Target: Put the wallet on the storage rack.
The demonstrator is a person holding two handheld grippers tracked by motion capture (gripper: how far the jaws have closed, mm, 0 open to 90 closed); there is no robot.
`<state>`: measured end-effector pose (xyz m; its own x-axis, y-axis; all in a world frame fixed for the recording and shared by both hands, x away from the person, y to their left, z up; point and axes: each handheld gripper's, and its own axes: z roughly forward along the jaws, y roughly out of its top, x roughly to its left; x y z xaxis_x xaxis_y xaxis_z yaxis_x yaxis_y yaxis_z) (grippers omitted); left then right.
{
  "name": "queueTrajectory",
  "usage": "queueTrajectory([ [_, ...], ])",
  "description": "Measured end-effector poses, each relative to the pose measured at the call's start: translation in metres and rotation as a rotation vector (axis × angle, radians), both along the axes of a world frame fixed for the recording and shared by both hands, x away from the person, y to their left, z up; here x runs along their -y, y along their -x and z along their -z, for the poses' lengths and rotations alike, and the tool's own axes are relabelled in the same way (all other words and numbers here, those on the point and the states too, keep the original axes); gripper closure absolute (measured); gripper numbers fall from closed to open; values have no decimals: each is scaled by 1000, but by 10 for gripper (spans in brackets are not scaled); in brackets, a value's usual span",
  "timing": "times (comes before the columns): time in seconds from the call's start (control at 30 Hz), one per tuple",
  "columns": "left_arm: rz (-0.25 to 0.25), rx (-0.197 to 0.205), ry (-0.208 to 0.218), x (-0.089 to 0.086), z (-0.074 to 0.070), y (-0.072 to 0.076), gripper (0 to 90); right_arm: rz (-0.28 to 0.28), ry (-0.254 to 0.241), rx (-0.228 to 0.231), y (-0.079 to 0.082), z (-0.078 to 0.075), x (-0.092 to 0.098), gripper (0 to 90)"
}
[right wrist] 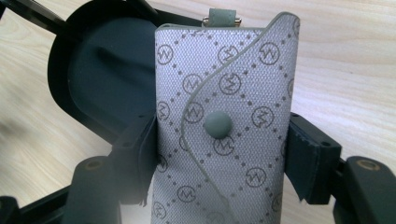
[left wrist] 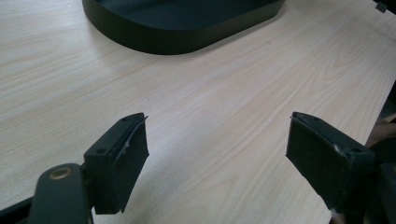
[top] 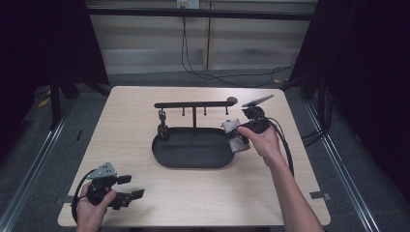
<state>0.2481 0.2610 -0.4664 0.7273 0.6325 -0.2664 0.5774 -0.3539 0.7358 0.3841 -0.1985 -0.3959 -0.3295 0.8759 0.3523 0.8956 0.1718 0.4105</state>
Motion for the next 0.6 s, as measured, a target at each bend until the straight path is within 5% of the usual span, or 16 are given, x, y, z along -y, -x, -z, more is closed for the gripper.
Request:
queueTrajectory([
  [0.6, 2, 0, 6, -1, 0, 0, 204, 14, -48, 0, -7, 28, -18, 338],
])
